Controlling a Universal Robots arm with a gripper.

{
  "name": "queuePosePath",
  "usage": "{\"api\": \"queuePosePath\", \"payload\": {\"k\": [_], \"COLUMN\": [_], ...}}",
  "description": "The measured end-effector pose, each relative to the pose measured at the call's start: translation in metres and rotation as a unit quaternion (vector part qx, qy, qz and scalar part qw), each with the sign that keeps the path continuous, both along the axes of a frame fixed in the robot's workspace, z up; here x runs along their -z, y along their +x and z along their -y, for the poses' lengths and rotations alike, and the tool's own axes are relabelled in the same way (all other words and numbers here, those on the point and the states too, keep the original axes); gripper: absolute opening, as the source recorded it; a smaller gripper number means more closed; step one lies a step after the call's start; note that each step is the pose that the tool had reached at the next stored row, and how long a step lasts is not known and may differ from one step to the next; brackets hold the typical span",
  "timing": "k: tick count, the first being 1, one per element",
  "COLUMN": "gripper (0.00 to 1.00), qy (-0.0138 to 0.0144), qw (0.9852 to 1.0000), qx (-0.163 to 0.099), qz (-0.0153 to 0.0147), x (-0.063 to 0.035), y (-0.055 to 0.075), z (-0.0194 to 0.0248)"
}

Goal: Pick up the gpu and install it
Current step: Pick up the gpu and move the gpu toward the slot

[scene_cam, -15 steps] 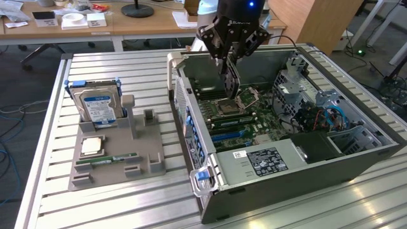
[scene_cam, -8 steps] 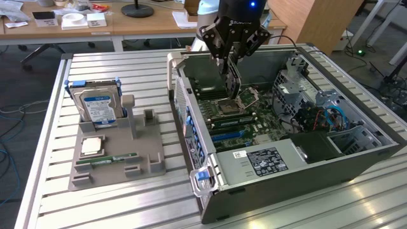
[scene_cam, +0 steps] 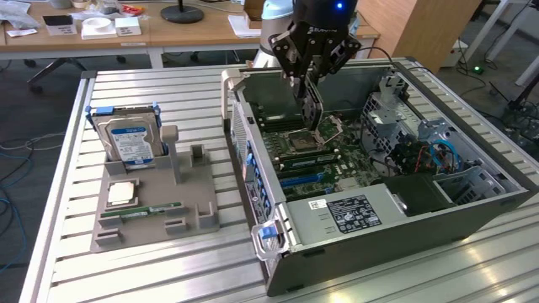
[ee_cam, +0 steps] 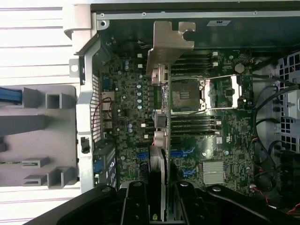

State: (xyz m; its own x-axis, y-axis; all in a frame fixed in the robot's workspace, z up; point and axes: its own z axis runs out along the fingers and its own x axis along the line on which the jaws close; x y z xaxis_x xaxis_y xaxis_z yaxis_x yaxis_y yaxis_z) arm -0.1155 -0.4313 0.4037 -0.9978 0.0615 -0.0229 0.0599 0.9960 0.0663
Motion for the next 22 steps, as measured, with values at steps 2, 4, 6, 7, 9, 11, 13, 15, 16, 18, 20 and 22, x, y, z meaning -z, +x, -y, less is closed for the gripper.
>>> {"api": "queuePosePath", "payload": {"k": [2,4,6,7,9,11,13,15,16,18,20,22], "gripper": [0.27,0.27,0.27,0.27,0.27,0.27,0.27,0.27,0.27,0.27,0.27,0.27], "qy": [0.0,0.0001,0.0001,0.0002,0.0002,0.0002,0.0002,0.0002,0.0002,0.0002,0.0002,0.0002], "qw": [1.0,1.0,1.0,1.0,1.0,1.0,1.0,1.0,1.0,1.0,1.0,1.0], "qx": [0.0,0.0,0.0,0.0,0.0,0.0,0.0,0.0,0.0,0.0,0.0,0.0], "qz": [0.0001,0.0,0.0,0.0,0.0,0.0,0.0,0.0,0.0,0.0,0.0,0.0], "x": [0.0,0.0,0.0,0.0,0.0,0.0,0.0,0.0001,0.0001,0.0001,0.0001,0.0001], "y": [0.0022,0.0046,0.006,0.006,0.0061,0.0061,0.0063,0.0076,0.0083,0.0093,0.0093,0.0095], "z": [0.0,0.0,0.0001,0.0001,0.0,0.0,0.0,0.0,0.0,0.0001,0.0,0.0]}}
